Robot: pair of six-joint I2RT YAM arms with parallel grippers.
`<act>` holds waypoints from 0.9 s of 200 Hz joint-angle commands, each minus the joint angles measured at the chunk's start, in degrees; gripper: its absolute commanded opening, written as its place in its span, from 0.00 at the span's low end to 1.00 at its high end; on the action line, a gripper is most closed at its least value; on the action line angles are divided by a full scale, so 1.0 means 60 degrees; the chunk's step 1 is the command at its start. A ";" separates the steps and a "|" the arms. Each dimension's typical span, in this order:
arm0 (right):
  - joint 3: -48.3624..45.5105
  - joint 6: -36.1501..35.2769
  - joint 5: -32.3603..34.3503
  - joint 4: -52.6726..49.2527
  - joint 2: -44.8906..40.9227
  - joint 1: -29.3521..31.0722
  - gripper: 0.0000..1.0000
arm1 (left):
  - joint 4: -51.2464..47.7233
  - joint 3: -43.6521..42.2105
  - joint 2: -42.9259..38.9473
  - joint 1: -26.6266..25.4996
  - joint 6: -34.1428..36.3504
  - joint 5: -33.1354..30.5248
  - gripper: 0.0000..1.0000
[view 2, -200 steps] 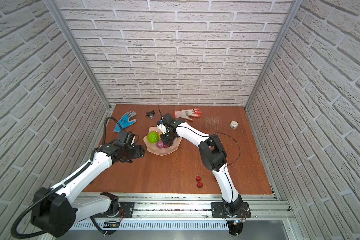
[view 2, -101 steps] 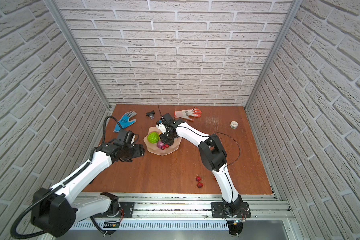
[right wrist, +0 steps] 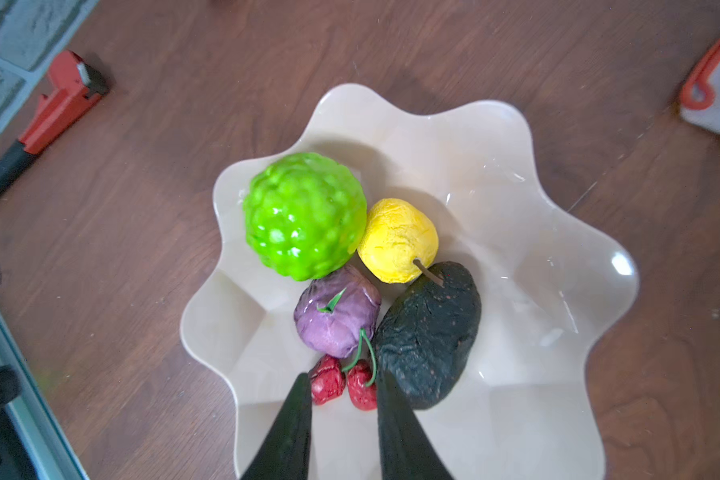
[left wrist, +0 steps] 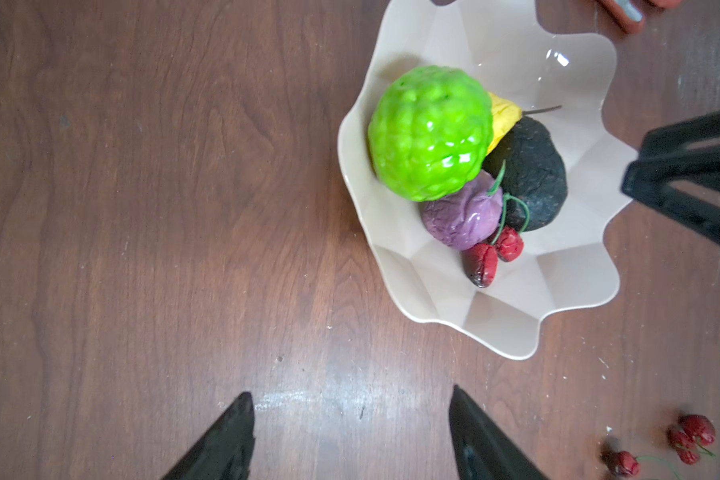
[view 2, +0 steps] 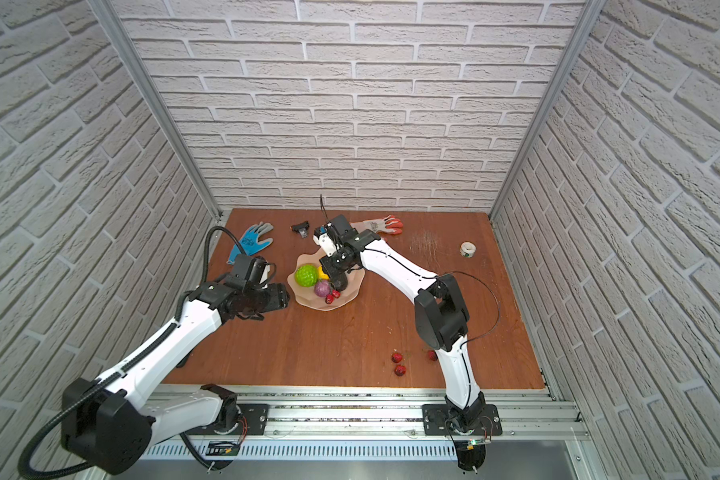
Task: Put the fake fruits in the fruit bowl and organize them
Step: 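Move the right gripper from the bowl down to the remaining red cherries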
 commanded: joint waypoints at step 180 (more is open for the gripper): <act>-0.8682 0.3754 0.1737 -0.2080 -0.8373 0.0001 0.32 | 0.1410 0.0600 0.1954 -0.2701 0.0788 0.0615 0.72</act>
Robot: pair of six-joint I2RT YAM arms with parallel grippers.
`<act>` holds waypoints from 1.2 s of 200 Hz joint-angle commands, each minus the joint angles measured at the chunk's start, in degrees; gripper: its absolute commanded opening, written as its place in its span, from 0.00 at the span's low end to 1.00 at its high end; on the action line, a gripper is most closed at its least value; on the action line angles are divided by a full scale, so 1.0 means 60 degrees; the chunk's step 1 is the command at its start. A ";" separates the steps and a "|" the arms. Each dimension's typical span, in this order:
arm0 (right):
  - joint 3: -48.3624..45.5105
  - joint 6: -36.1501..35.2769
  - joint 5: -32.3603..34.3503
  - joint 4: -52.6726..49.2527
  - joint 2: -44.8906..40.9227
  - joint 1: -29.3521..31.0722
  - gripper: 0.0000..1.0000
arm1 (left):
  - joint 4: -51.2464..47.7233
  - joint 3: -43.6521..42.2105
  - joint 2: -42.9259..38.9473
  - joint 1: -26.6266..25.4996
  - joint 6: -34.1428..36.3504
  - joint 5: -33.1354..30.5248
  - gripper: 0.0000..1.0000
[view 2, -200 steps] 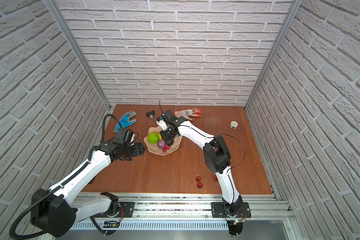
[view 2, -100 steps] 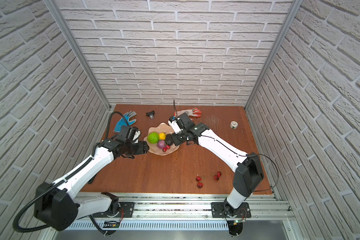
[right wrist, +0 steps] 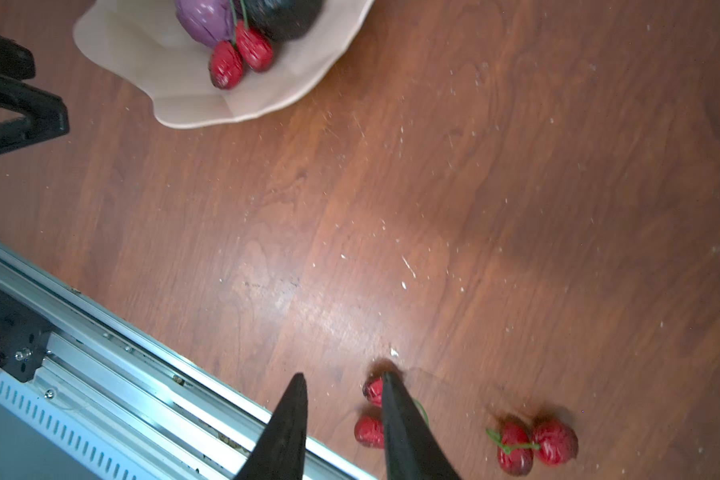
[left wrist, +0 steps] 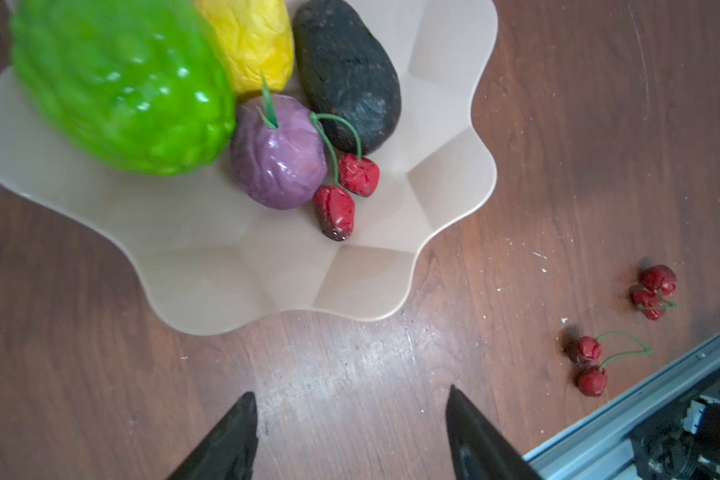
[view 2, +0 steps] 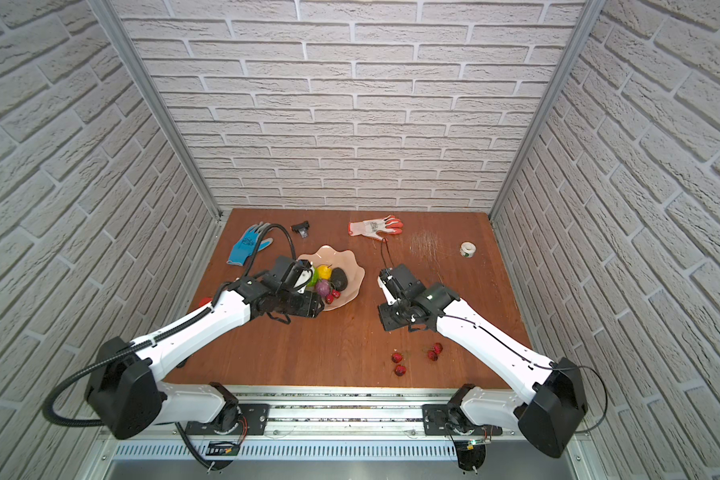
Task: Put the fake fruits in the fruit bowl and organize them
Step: 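Move the right gripper from the bowl down to the remaining red cherries, then lower the right gripper onto a cherry pair and close on the stems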
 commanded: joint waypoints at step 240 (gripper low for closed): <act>-0.3553 0.3567 0.0080 0.0786 -0.1234 0.0254 0.59 | 0.1225 -0.0783 0.0394 -0.0165 -0.0772 -0.0113 0.72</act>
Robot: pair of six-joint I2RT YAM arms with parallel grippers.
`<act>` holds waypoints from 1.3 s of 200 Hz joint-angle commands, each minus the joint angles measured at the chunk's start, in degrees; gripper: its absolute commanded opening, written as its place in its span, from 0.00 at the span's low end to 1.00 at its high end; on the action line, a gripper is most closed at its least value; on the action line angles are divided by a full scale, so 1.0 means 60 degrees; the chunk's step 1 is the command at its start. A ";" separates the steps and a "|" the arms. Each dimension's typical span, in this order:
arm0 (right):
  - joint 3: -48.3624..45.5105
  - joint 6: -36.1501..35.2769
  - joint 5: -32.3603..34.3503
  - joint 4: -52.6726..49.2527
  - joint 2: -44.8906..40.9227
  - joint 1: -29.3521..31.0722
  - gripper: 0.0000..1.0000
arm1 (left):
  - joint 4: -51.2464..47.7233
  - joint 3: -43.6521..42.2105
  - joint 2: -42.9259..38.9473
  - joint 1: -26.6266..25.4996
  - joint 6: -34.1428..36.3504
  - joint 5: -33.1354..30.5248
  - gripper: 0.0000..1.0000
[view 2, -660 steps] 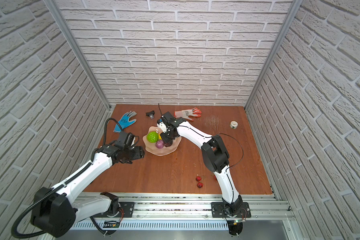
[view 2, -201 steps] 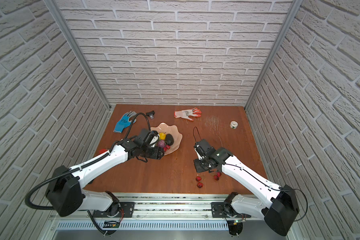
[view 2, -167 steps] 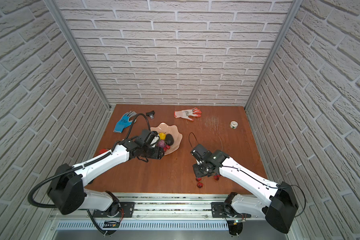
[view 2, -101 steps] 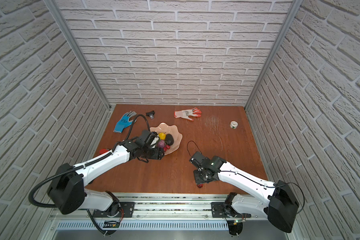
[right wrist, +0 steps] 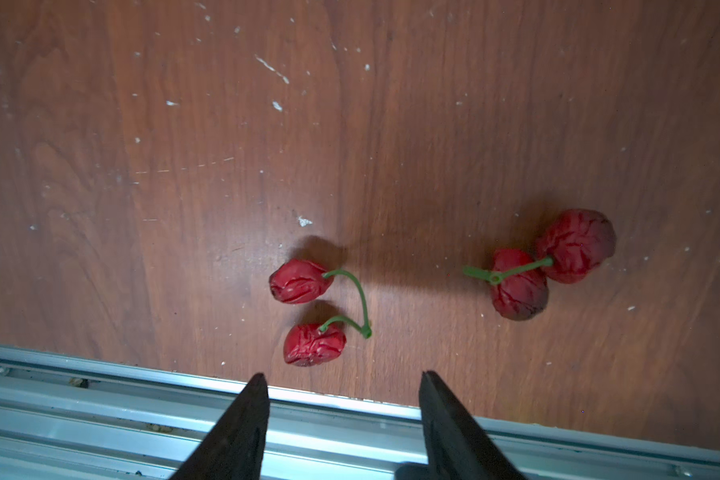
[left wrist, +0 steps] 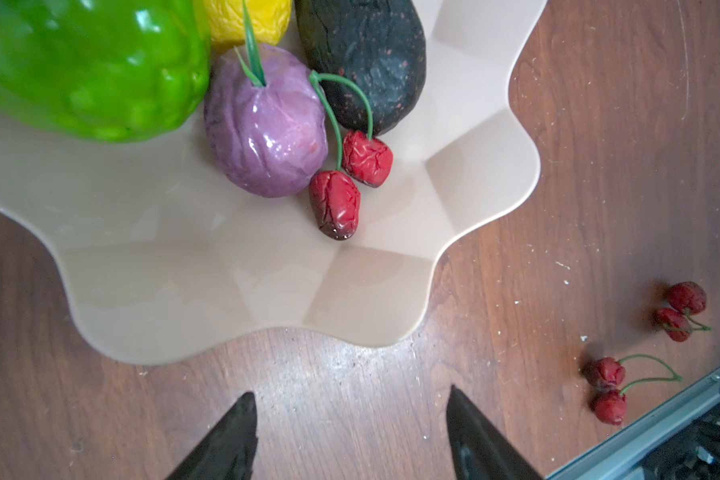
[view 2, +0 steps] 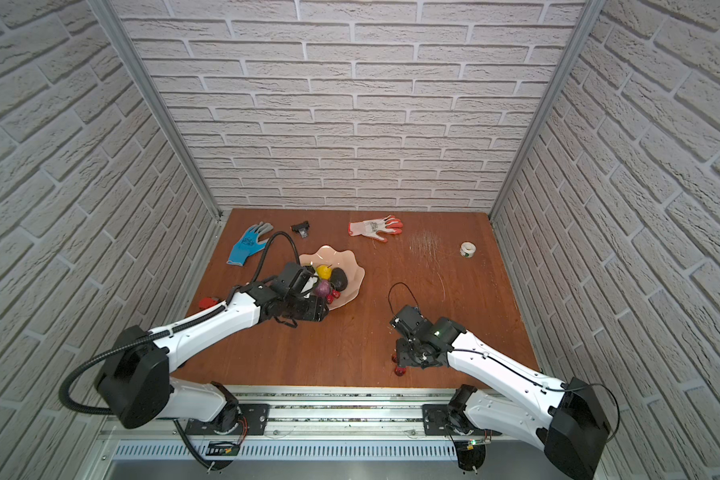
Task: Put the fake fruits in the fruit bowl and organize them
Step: 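Lower the right gripper onto a cherry pair and close on the stems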
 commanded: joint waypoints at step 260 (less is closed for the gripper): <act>-0.0549 -0.0763 -0.1548 0.1600 0.0594 -0.0836 0.06 | -0.0023 -0.0131 -0.0162 -0.0030 -0.0087 -0.0242 0.72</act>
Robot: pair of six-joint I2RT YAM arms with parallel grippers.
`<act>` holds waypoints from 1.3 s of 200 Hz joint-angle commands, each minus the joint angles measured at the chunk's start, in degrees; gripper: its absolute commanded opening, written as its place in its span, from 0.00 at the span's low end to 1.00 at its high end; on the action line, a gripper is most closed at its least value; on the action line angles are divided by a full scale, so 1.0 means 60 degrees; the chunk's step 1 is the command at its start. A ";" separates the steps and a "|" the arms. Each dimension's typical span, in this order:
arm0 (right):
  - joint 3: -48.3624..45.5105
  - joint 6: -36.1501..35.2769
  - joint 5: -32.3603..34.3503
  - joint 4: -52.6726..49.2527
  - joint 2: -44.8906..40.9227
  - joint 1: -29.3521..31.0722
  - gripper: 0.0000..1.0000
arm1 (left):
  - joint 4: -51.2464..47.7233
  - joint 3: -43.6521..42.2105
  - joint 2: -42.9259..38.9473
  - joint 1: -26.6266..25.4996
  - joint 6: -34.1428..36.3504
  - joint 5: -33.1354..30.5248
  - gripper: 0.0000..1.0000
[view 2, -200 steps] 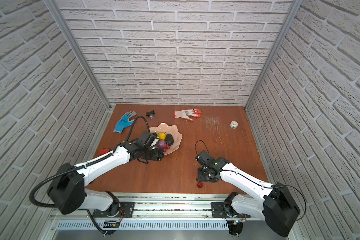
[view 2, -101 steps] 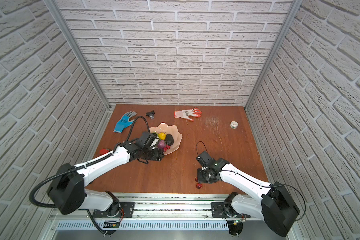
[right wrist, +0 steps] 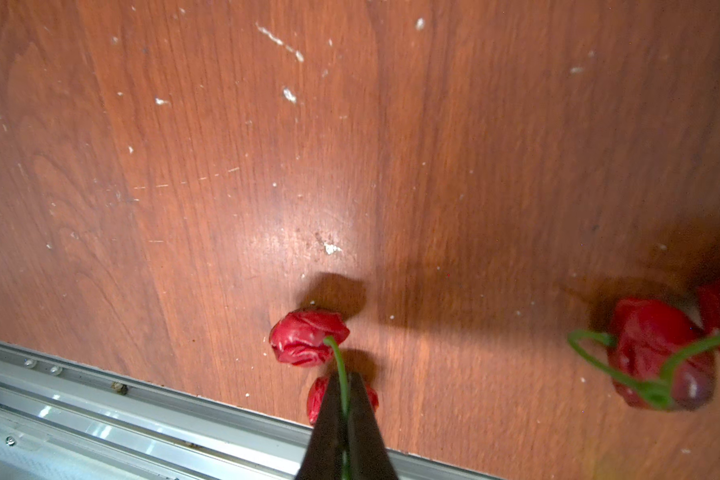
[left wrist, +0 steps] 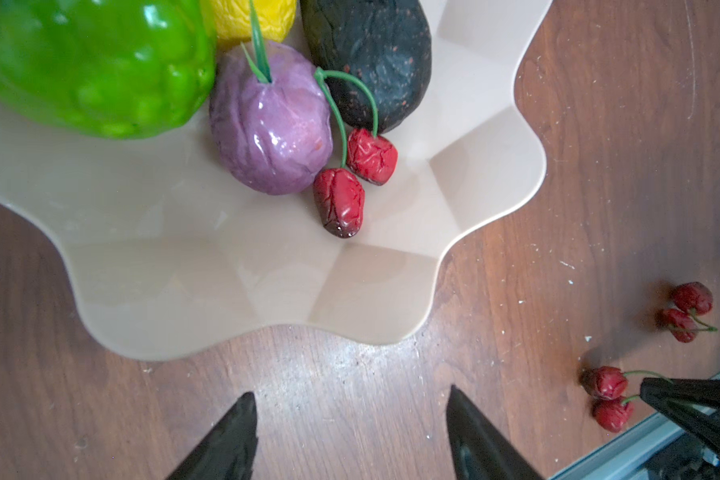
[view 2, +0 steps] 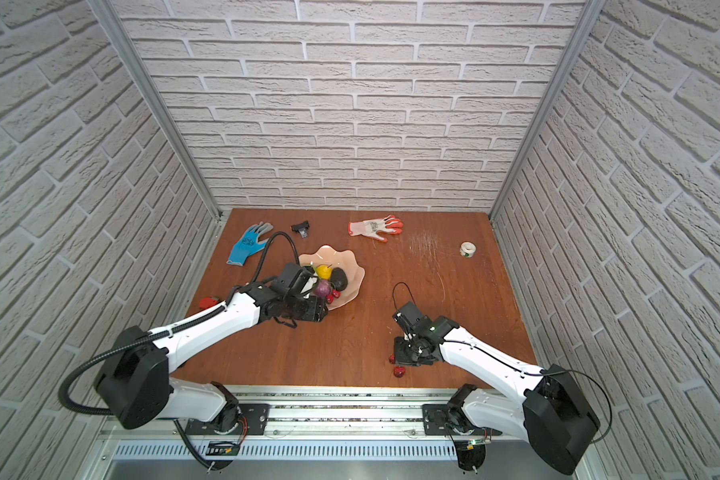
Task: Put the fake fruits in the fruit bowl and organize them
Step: 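Lower the right gripper onto a cherry pair and close on the stems, then lift the cherry pair and carry it over the bowl with the right gripper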
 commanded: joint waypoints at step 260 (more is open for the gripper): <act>1.0255 -0.2400 -0.4014 0.1884 0.8506 -0.1139 0.06 | -0.1144 -0.1453 -0.2875 0.1053 -0.0813 -0.1243 0.72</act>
